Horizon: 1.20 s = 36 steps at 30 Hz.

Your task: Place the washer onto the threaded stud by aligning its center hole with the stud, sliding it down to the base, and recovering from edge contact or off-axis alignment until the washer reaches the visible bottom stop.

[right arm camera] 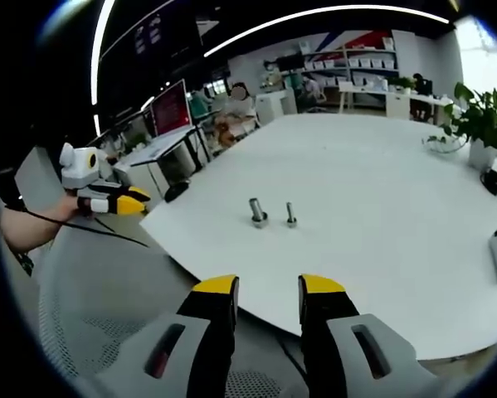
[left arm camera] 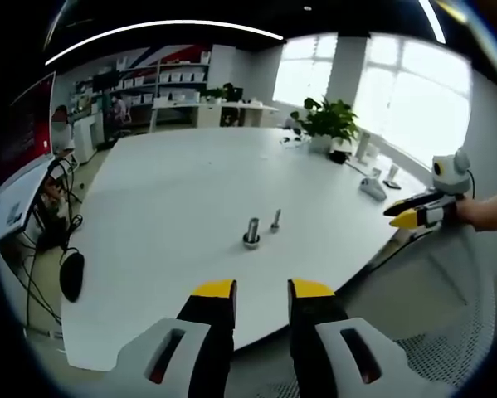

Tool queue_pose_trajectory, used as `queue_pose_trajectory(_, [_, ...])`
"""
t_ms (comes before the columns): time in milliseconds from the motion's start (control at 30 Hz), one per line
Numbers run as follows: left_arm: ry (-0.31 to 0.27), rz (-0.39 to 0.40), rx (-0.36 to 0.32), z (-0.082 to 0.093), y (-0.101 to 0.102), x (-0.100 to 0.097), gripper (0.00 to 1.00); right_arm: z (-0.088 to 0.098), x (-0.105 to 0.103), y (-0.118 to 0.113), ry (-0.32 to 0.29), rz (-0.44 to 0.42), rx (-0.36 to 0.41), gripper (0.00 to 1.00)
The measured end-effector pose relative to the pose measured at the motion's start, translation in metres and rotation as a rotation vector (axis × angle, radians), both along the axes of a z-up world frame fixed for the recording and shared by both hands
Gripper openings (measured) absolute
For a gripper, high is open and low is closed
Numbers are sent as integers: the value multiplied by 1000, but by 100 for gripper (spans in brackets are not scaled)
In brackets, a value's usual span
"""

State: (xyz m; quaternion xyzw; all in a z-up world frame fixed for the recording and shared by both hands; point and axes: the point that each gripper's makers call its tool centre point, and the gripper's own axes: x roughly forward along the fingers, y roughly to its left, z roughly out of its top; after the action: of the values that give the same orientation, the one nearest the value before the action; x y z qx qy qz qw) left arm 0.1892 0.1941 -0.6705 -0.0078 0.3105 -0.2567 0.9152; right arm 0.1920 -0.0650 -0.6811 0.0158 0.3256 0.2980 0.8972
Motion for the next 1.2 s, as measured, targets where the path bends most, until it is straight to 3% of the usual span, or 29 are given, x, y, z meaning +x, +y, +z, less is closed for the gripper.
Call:
queue_pose_trajectory(300, [-8, 11, -8, 2, 0, 2, 21, -4, -1, -1, 26, -6, 10, 31])
queue_pose_trajectory(1200, [2, 8, -2, -1, 3, 0, 20, -6, 0, -1, 24, -13, -17, 31])
